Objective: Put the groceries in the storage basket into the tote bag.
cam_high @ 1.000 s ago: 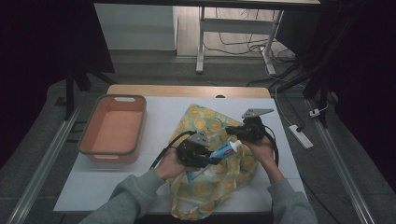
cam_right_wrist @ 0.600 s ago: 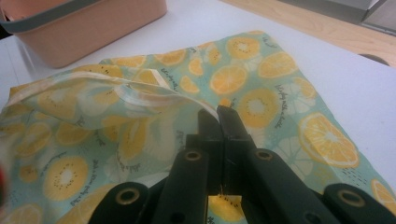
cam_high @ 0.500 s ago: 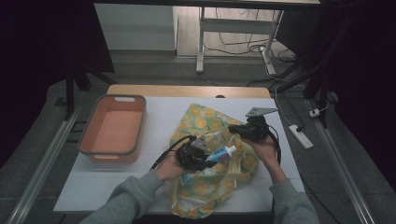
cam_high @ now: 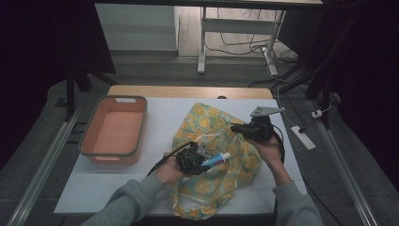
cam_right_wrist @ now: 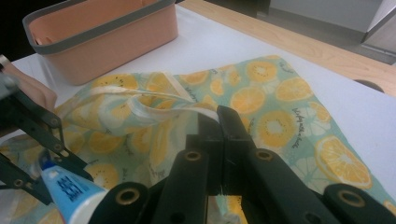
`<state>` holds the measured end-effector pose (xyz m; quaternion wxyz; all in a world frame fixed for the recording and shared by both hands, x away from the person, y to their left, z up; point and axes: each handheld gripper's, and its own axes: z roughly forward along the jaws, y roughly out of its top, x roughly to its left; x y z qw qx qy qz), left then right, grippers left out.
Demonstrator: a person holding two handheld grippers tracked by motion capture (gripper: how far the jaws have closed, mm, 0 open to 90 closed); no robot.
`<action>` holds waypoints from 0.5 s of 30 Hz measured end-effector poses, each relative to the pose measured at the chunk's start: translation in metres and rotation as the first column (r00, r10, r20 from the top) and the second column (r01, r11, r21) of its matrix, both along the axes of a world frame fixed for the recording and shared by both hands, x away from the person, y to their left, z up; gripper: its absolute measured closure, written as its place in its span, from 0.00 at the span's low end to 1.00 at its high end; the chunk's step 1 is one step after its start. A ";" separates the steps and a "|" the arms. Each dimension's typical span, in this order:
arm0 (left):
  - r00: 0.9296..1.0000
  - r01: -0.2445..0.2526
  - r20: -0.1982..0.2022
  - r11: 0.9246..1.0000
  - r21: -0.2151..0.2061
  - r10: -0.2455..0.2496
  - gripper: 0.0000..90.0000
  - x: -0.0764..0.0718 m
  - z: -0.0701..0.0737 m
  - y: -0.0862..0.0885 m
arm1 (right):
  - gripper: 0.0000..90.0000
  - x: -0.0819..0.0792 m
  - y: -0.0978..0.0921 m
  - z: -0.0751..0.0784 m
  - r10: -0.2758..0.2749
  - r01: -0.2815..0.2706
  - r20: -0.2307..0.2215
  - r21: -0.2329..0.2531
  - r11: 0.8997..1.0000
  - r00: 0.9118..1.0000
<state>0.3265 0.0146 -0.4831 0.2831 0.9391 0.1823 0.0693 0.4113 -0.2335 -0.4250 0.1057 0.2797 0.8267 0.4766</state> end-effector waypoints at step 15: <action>0.999 0.013 0.048 0.997 0.079 -0.017 0.83 -0.002 -0.002 -0.029 | 0.98 -0.008 0.011 0.006 0.047 -0.047 0.001 0.019 0.999 0.999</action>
